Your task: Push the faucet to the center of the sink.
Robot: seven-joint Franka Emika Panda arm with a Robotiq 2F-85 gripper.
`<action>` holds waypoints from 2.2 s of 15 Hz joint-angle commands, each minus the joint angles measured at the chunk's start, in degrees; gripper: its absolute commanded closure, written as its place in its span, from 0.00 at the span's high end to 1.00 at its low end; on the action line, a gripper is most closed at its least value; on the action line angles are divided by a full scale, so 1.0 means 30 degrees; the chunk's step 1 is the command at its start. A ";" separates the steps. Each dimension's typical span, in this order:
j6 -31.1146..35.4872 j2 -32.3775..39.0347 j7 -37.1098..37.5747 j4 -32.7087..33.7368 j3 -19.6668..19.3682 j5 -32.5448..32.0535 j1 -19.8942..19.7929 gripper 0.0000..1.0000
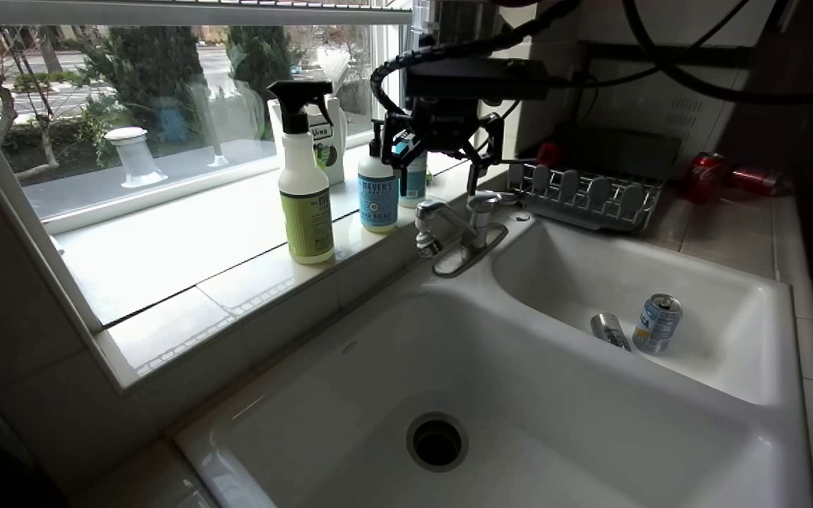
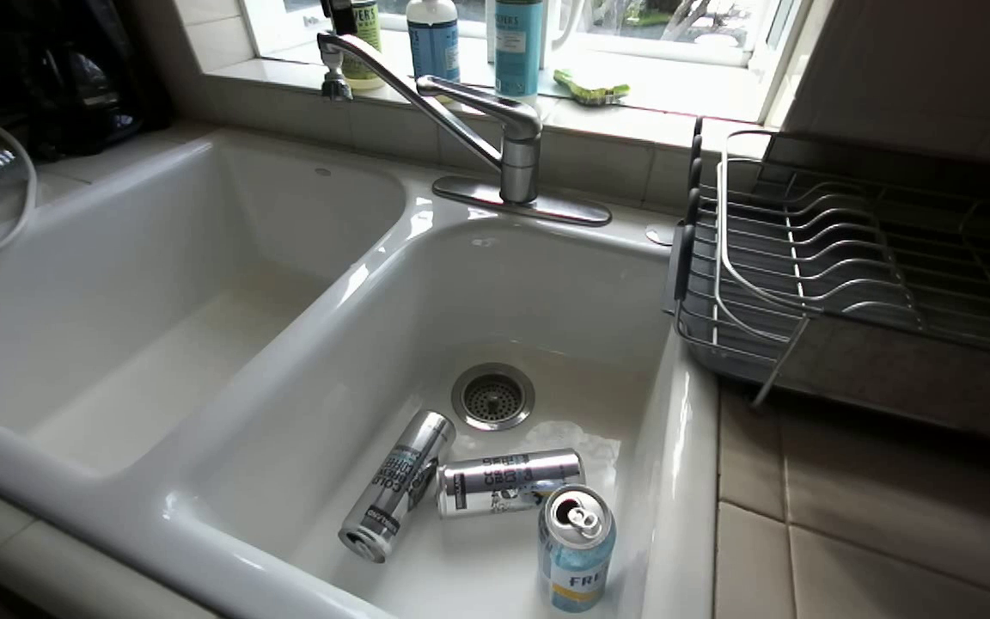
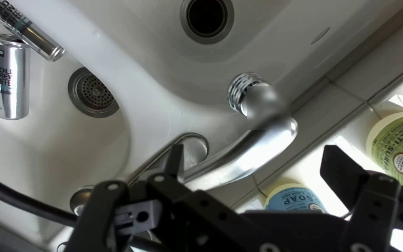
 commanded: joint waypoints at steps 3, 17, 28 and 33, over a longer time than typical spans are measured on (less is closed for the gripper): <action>-0.1603 0.0629 0.1436 0.0709 -0.0492 -0.0118 0.0629 1.00; -0.1753 -0.0478 0.0916 -0.1132 -0.0643 0.0066 0.0589 1.00; -0.0946 -0.1904 -0.2023 -0.3168 -0.0883 -0.0852 0.0145 1.00; -0.0399 -0.2930 -0.3570 -0.4578 -0.1009 -0.0515 -0.0201 1.00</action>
